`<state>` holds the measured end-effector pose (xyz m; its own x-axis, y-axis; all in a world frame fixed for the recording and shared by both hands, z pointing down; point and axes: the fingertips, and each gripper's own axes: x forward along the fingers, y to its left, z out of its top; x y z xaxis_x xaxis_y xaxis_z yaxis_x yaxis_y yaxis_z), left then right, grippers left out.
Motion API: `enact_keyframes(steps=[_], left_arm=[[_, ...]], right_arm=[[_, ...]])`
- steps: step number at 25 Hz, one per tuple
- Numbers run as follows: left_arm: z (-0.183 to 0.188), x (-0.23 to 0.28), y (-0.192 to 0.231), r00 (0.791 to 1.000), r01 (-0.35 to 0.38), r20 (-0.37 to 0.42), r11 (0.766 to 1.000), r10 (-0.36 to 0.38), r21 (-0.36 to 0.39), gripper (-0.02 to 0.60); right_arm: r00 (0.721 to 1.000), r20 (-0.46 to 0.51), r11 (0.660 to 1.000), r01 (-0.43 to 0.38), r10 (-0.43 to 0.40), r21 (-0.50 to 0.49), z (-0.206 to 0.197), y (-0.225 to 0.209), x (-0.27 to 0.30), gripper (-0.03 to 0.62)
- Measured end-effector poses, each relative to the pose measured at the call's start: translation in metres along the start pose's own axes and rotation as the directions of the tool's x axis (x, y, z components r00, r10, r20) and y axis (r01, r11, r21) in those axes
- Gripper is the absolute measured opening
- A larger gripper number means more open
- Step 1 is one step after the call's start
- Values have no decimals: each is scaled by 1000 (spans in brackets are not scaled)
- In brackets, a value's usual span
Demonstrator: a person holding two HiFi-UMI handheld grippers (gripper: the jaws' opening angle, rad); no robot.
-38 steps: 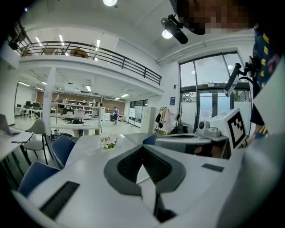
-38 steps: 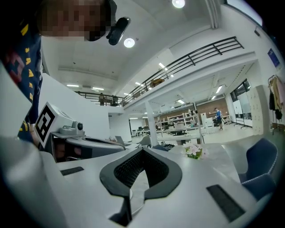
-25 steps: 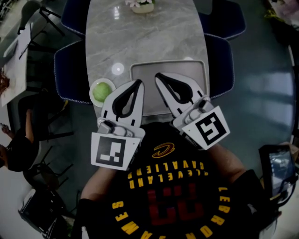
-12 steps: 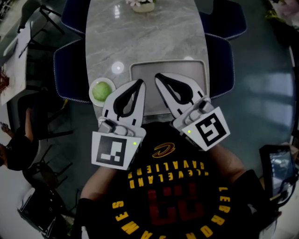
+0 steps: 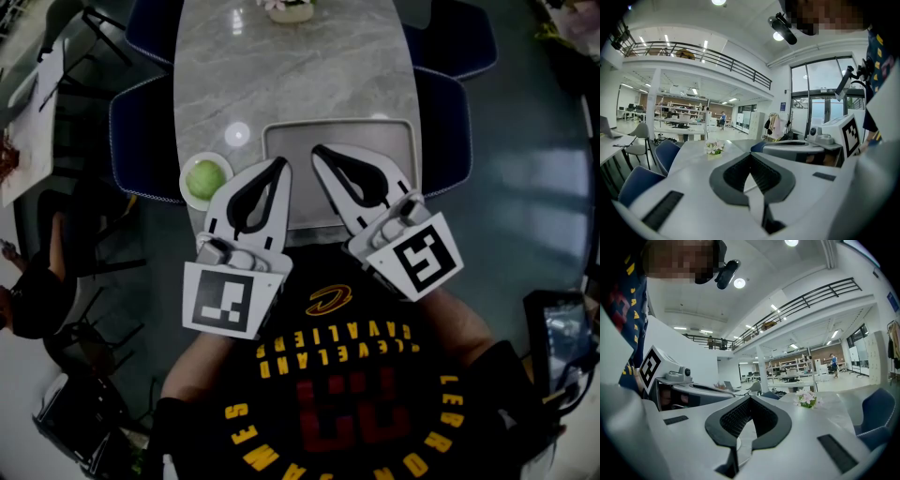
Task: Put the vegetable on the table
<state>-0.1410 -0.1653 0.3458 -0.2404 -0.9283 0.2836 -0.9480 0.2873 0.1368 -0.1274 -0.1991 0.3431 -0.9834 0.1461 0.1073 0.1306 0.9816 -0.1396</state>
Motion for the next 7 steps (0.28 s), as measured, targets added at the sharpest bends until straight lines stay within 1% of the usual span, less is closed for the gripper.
enact_keyframes(steps=[7], left_arm=[[-2,0,-1,1000,0,-9,1000,-1,-6,0]], right_arm=[[1000,0,1000,-5,5,-11,1,1,-1,5]])
